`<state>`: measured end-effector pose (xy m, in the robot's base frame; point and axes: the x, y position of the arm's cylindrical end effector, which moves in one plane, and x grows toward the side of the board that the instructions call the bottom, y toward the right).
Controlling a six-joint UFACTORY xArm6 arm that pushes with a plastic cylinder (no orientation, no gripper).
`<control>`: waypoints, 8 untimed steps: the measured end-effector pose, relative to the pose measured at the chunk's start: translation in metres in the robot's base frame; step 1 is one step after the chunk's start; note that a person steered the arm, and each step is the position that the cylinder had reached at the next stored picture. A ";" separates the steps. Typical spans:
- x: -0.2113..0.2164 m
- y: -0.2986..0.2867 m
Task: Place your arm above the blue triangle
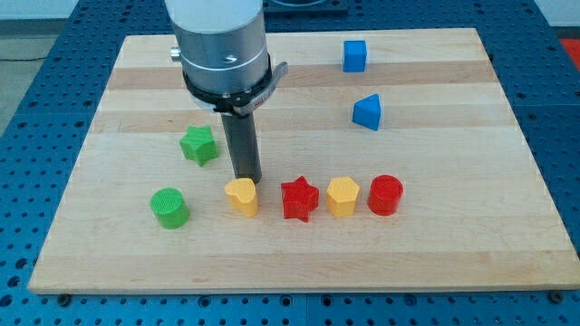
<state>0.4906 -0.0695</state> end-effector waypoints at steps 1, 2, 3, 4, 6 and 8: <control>0.001 0.000; 0.001 -0.001; -0.008 0.003; -0.032 0.033; -0.080 0.113; -0.101 0.150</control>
